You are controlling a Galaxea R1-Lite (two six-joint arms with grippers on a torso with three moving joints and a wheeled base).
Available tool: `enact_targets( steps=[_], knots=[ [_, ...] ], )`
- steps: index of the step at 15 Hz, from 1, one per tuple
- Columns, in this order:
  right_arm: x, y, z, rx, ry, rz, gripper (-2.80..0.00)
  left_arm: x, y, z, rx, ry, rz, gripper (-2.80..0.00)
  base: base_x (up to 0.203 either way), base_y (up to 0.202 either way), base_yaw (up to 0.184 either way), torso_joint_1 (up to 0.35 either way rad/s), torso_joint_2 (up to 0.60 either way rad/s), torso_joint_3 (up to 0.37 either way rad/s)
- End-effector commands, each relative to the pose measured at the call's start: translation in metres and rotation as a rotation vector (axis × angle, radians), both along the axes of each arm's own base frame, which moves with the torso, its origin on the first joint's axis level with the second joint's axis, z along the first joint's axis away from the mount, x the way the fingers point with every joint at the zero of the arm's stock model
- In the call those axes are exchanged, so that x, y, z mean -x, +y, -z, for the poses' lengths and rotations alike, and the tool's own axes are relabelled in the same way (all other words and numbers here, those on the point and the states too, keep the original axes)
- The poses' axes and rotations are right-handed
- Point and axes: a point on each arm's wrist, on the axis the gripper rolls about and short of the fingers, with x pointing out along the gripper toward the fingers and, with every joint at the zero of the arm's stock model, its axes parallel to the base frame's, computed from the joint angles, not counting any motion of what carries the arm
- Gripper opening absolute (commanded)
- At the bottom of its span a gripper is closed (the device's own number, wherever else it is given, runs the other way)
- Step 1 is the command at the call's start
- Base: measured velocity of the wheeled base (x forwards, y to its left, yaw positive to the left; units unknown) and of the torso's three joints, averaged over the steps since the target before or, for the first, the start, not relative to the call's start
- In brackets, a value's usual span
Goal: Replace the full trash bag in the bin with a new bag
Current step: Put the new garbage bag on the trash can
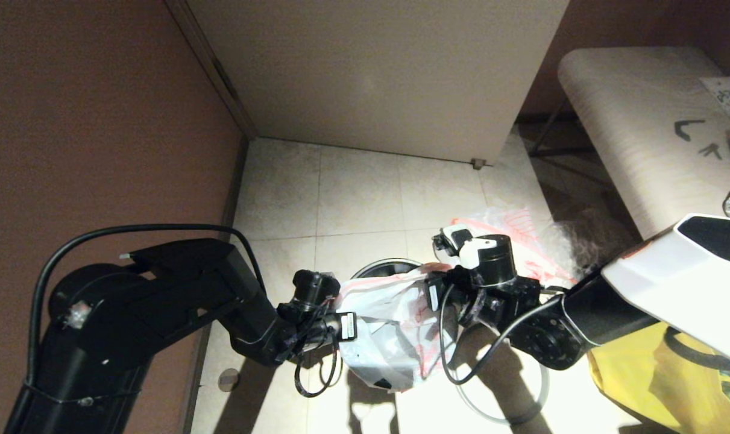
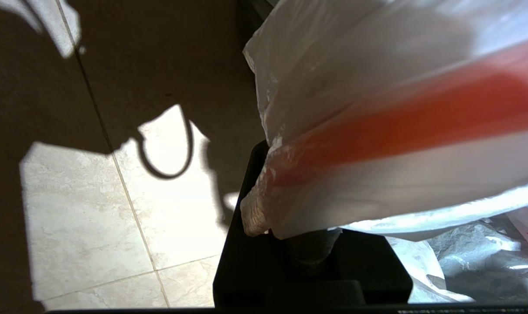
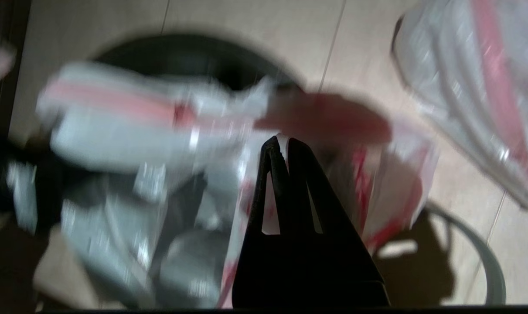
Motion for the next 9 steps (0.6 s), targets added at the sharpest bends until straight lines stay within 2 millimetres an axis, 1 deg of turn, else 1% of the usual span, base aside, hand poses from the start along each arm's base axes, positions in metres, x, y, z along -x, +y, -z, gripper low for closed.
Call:
enact_targets(
  steps=[1, 4, 5, 9],
  knots=[
    [0.022, -0.01, -0.009, 0.03, 0.065, -0.055, -2.8, 0.0, 0.0, -0.001, 0.002, -0.002, 0.0, -2.8, 0.0, 0.0, 0.0, 0.0, 0.0, 0.0],
    [0.015, -0.002, 0.006, 0.064, 0.11, -0.102, -2.8, 0.002, 0.0, -0.004, 0.021, 0.004, 0.022, -2.8, 0.0, 0.0, 0.0, 0.0, 0.0, 0.0],
    [0.01, 0.002, 0.01, 0.066, 0.111, -0.11, -2.8, 0.004, 0.0, -0.007, 0.039, 0.01, 0.043, -2.8, 0.0, 0.0, 0.0, 0.0, 0.0, 0.0],
    [-0.013, 0.013, 0.02, 0.051, 0.112, -0.128, -2.8, 0.006, 0.002, -0.007, 0.047, 0.018, 0.058, -2.8, 0.0, 0.0, 0.0, 0.0, 0.0, 0.0]
  ],
)
